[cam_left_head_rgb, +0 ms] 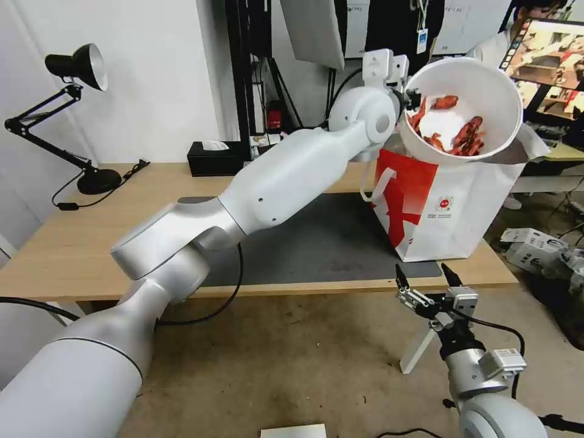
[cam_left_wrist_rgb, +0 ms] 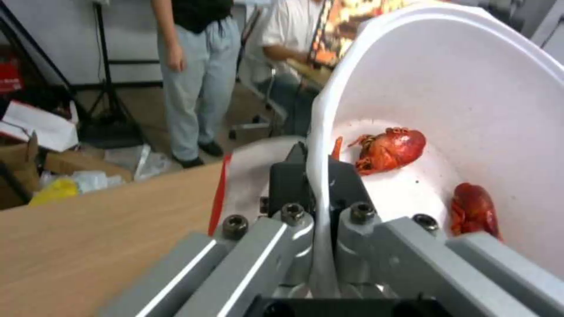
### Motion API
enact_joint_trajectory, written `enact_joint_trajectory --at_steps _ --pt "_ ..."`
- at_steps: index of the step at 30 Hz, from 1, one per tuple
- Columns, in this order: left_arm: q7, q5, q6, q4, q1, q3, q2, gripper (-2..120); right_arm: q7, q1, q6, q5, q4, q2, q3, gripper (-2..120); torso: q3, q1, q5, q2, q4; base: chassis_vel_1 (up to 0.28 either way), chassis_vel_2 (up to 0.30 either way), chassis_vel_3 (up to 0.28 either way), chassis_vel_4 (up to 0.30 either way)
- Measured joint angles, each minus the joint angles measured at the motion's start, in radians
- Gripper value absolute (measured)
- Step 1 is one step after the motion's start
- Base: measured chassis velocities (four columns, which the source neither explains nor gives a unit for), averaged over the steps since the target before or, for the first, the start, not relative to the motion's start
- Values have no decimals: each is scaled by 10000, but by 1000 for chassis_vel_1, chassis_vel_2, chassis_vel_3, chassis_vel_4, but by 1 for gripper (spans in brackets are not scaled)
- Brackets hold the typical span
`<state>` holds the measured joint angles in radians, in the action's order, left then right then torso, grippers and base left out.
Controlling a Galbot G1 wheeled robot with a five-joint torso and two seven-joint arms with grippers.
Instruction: Pick up the trash from the table and place it into the takeout bag.
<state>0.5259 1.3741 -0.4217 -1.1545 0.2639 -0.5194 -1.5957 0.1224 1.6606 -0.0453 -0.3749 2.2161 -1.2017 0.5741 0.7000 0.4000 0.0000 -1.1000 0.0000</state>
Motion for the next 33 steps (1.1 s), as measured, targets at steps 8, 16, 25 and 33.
enact_joint_trajectory --at_steps 8,16,25,33 --pt "-42 -12 -472 -190 2 -206 11 21 2 22 -3 45 61 -171 2 100 -1 0 0 0 -2 0 0 0 0" --pt "10 214 -685 -115 110 -169 23 51 2 -13 -3 80 60 -301 -39 100 0 0 -1 0 0 0 0 0 0" --pt "50 374 -731 -127 159 -91 29 84 3 -28 -3 84 73 -343 -33 100 0 0 -1 0 0 0 0 0 0" --pt "88 478 -940 -335 62 -103 75 100 4 -100 -2 78 24 -371 -46 100 0 0 0 0 -1 0 0 0 0"
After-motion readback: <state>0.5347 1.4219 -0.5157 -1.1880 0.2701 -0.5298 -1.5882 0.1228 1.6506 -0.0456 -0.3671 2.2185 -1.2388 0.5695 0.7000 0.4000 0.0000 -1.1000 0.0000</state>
